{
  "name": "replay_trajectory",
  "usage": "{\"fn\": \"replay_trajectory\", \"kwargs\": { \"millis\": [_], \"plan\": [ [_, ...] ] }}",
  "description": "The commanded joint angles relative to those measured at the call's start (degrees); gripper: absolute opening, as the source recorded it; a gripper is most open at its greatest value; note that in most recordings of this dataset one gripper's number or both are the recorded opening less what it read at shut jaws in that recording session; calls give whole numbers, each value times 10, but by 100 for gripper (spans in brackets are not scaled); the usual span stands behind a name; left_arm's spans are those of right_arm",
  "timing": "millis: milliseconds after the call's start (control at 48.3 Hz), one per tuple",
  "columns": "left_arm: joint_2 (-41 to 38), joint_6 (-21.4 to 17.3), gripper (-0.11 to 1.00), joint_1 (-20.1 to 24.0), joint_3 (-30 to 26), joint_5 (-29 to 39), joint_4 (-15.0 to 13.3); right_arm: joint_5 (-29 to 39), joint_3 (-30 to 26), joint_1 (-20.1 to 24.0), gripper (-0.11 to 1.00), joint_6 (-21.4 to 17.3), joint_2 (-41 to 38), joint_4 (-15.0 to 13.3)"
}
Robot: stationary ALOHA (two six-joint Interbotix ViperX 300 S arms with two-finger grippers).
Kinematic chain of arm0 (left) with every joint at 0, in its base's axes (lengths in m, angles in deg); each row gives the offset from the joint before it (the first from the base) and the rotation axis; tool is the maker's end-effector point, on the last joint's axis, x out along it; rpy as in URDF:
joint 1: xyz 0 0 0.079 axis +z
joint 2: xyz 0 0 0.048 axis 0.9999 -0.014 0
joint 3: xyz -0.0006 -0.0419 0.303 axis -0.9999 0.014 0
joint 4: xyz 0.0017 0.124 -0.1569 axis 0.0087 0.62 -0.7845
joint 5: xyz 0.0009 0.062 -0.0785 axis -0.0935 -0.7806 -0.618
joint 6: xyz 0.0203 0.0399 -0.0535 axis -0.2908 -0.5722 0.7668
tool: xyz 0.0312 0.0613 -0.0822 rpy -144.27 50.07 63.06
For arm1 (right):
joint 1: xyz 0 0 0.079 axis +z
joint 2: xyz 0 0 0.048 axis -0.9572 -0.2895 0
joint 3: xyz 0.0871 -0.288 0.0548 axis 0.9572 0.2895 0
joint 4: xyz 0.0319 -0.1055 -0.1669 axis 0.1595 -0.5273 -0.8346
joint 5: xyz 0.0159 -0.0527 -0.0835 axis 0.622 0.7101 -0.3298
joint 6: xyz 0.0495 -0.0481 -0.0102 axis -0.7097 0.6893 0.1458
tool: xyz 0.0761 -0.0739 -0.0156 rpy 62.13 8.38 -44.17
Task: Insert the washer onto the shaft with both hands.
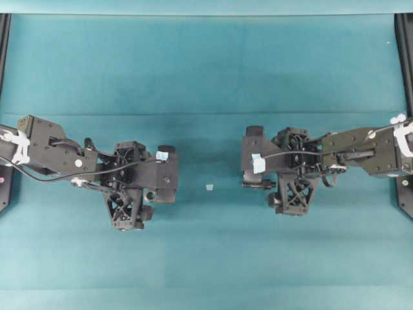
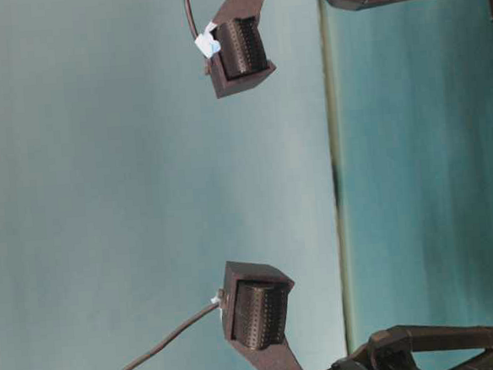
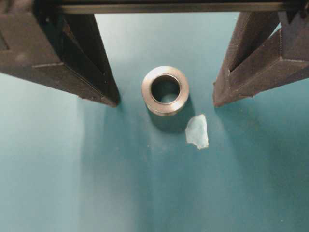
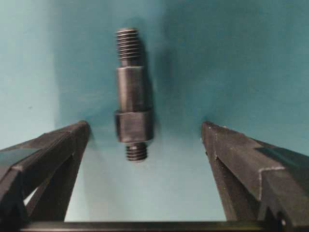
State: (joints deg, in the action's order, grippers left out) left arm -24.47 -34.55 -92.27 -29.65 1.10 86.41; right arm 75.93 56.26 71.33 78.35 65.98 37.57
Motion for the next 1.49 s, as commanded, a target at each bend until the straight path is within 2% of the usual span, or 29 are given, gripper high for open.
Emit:
{"fn": "replay_trajectory", "kwargs": {
  "millis": [0, 414, 787, 1471],
  "plan": [
    [1, 0, 93, 0, -8, -6, 1, -2, -11, -4, 92, -2, 2, 0],
    [1, 0, 93, 0, -7, -5, 1, 3, -16, -3, 92, 0, -1, 1],
    [1, 0, 93, 0, -8, -5, 1, 3, -23, 18, 92, -1, -6, 7],
    [1, 0, 93, 0, -7, -5, 1, 13, -22, 10, 92, 1, -6, 5]
  ]
}}
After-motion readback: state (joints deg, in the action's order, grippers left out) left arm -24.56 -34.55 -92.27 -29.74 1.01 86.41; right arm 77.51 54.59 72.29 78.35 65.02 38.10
